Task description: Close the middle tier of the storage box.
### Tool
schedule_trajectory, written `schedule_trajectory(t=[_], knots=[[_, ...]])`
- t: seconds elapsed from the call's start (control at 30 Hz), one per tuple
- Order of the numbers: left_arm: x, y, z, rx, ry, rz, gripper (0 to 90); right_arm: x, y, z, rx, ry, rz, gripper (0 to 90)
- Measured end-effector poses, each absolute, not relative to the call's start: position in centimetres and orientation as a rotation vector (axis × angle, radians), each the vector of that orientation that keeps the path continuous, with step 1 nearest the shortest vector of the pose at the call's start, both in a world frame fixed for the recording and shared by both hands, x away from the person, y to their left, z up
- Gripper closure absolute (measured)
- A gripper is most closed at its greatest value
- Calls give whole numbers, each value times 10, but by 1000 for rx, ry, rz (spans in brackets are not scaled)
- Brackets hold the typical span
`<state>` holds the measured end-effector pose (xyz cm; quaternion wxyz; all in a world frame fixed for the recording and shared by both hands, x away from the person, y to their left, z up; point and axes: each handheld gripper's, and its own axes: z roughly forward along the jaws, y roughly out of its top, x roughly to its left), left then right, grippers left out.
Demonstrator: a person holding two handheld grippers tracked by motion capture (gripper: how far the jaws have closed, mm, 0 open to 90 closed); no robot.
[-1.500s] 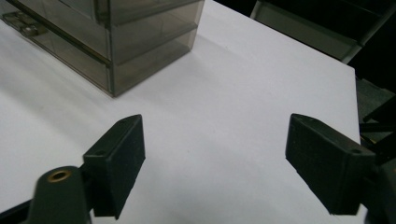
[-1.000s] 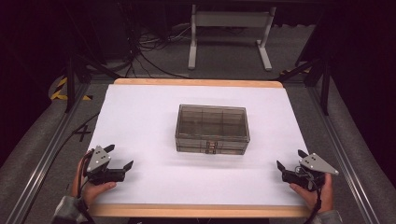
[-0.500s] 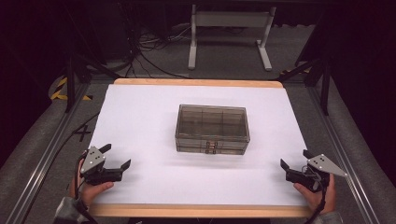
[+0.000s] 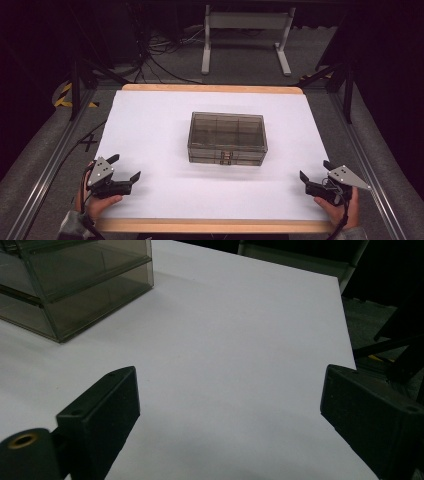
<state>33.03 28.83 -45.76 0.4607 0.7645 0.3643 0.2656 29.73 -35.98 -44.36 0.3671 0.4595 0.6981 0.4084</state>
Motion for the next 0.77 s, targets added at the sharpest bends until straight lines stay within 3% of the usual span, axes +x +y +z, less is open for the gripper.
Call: schedule_trajectory(t=[0.77], knots=[[333,288,-458,1888,916,636,56,299,-357,-444,1181,1811,1020,90]])
